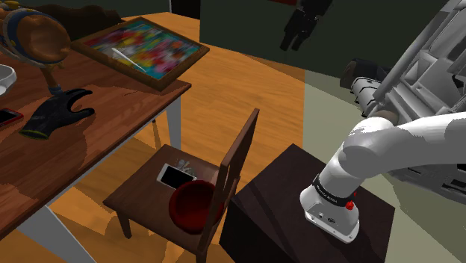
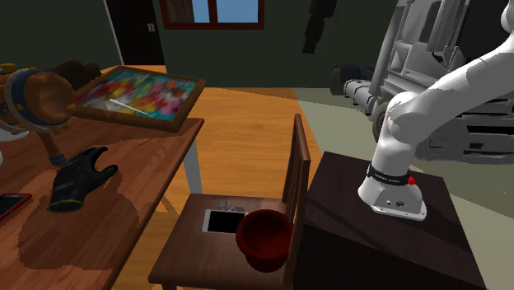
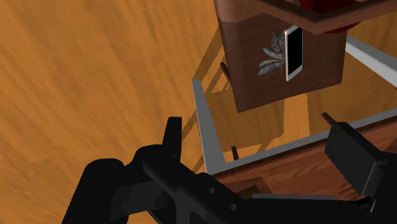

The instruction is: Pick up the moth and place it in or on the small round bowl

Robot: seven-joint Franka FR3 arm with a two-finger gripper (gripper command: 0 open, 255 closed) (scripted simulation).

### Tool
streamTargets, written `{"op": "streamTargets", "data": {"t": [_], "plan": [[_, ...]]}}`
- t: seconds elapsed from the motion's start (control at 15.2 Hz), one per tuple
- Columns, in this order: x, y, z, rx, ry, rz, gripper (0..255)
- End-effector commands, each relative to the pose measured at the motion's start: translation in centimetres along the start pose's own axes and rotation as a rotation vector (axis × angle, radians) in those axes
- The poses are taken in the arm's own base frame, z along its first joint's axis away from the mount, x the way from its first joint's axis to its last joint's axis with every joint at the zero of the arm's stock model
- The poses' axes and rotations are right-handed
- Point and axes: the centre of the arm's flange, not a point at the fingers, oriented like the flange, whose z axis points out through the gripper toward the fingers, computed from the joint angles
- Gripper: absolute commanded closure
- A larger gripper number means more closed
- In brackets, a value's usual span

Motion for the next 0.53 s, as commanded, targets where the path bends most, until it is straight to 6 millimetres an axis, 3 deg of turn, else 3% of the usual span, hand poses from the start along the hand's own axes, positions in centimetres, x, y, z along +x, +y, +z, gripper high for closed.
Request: {"op": "streamTargets", "data": {"t": [0.0, 0.46], "plan": [[0.0, 0.0, 0.0, 0.000, 0.000, 0.000, 0], [3.4, -2.5, 8.5, 0.018, -0.057, 0.088, 0]]}}
